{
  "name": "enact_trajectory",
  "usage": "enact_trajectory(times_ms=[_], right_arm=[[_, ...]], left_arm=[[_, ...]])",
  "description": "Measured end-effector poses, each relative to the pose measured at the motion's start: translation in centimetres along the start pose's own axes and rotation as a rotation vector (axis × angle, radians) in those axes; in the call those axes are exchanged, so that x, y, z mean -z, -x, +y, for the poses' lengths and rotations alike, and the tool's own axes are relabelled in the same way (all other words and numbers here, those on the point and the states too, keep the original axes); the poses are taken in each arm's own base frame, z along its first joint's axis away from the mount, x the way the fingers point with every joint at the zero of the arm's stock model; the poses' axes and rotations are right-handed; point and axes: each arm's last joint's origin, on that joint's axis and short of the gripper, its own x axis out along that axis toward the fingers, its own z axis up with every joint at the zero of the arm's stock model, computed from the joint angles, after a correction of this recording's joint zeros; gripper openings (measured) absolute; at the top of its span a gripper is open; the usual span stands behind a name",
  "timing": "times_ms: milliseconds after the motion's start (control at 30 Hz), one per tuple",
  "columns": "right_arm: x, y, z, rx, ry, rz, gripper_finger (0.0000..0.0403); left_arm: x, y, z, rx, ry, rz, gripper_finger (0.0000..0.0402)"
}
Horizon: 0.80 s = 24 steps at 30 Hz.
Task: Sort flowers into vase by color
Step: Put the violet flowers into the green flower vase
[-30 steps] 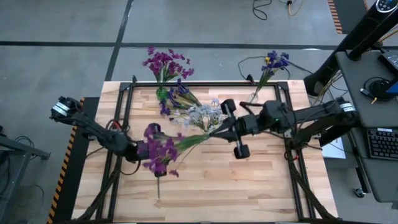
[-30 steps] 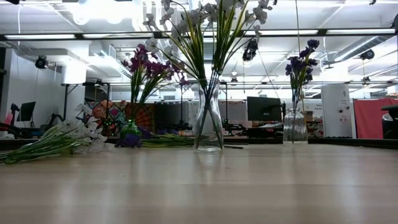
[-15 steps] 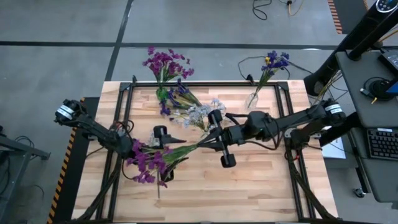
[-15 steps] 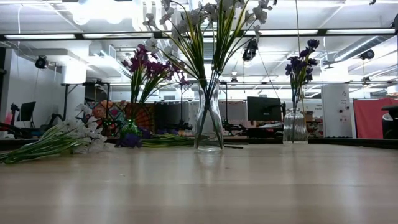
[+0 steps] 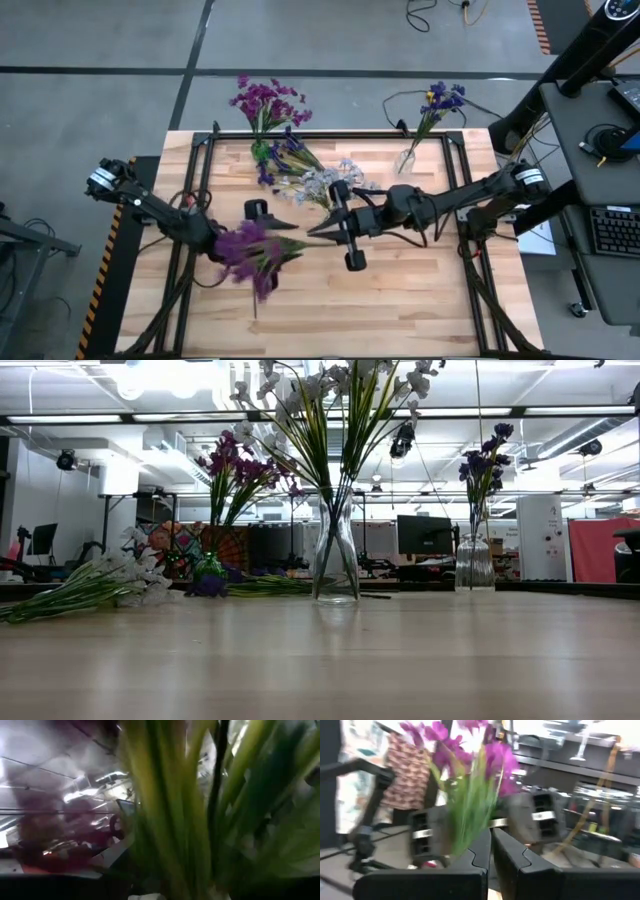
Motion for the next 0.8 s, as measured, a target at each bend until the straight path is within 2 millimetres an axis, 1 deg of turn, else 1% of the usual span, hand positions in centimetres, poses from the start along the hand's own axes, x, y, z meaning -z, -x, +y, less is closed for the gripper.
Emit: enact_trajectory(times_ms=[67, 167, 267, 333, 467, 633, 800], right_arm=[[0.18, -0.07, -0.08, 0.031, 0.016, 0.008, 0.0012], [0.25, -0.09, -0.09, 0.033, 0.018, 0.012, 0.0012], [0.23, -0.09, -0.09, 0.033, 0.019, 0.01, 0.0012], [0.25, -0.09, -0.06, 0.031, 0.024, 0.012, 0.0012], [0.24, -0.08, -0.08, 0.031, 0.025, 0.012, 0.0012], [0.22, -0.07, -0.08, 0.031, 0.025, 0.012, 0.0012], [0.21, -0.07, -0.08, 0.031, 0.025, 0.012, 0.0012]], left_arm=[[0.13, -0.12, -0.17, 0.023, -0.01, 0.022, 0.0238], [0.05, -0.22, -0.18, 0.02, 0.005, 0.018, 0.0237], [0.03, -0.23, -0.17, 0.019, 0.01, 0.018, 0.0226], [0.05, -0.23, -0.15, 0.009, 0.01, 0.025, 0.0207], [0.16, -0.21, 0.09, -0.063, 0.011, 0.072, 0.0157], [0.15, -0.19, 0.13, -0.069, 0.011, 0.076, 0.0102], [0.17, -0.18, 0.11, -0.067, 0.008, 0.077, 0.0068]])
